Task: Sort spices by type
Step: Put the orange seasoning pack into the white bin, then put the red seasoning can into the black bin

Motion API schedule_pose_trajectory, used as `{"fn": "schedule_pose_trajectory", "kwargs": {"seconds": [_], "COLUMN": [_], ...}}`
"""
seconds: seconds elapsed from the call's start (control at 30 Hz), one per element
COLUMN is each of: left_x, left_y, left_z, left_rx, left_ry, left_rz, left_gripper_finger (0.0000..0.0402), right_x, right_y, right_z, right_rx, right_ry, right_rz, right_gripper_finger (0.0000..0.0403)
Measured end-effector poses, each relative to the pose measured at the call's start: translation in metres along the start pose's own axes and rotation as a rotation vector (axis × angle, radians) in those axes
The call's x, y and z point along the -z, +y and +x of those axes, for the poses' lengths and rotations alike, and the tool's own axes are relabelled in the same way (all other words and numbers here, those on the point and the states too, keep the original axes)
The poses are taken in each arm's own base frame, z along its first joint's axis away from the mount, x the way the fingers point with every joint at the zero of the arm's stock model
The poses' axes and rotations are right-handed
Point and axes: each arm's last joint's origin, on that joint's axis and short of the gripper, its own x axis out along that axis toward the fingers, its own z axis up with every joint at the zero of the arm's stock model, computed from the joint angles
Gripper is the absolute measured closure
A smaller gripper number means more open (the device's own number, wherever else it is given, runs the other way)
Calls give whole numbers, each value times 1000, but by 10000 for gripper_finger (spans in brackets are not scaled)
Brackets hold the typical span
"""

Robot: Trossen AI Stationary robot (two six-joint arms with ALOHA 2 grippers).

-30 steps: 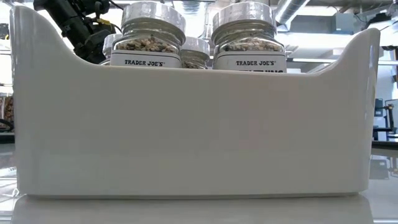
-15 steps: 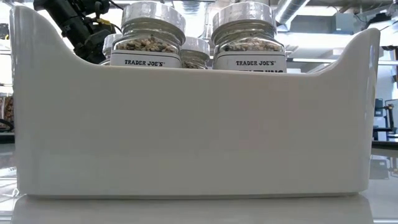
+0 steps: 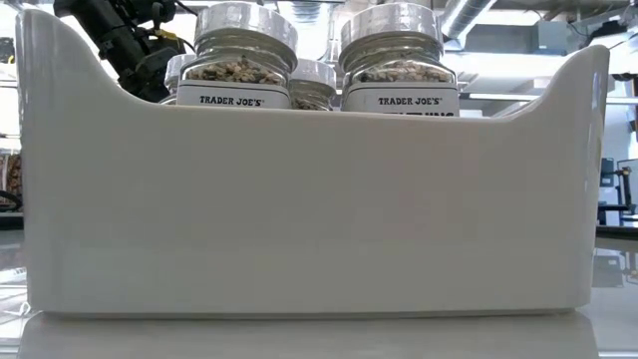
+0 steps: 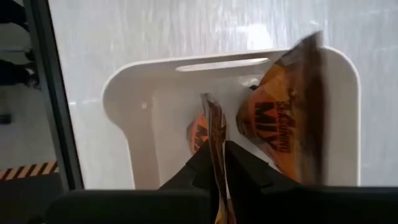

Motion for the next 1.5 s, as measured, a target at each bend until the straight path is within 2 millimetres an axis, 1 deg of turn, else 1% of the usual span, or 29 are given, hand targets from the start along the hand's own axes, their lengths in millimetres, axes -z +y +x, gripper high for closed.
{"fn": "schedule_pose_trajectory", "kwargs": {"seconds": [0.6, 0.67, 0.73, 0.8, 1.0, 1.1, 1.2, 1.33, 1.5], "left_x": [0, 0, 0, 0, 0, 0, 0, 0, 0], "left_y": [0, 0, 0, 0, 0, 0, 0, 0, 0], "left_z": [0, 0, 0, 0, 0, 0, 0, 0, 0], "left_rx": [0, 0, 0, 0, 0, -1, -1, -1, -1], "left_ry": [0, 0, 0, 0, 0, 0, 0, 0, 0], "left_rz": [0, 0, 0, 0, 0, 0, 0, 0, -26], "left_gripper_finger": [95, 95, 95, 95, 95, 95, 95, 95, 95], "right_x": [-1, -2, -2, -2, -3, -7, -12, -18, -26], "right_y": [-1, -2, -2, -2, -1, 2, 2, 0, -6], "right_z": [0, 0, 0, 0, 0, -9, -24, -48, -76], "right_rx": [6, 6, 7, 6, -3, -18, 0, 45, 139], "right_ry": [1, 1, 0, 0, -4, -9, -2, -4, -108], "right_rz": [13, 22, 22, 23, 21, 22, 22, 13, 30], "right_gripper_finger": [341, 336, 322, 301, 215, 182, 167, 168, 184]}}
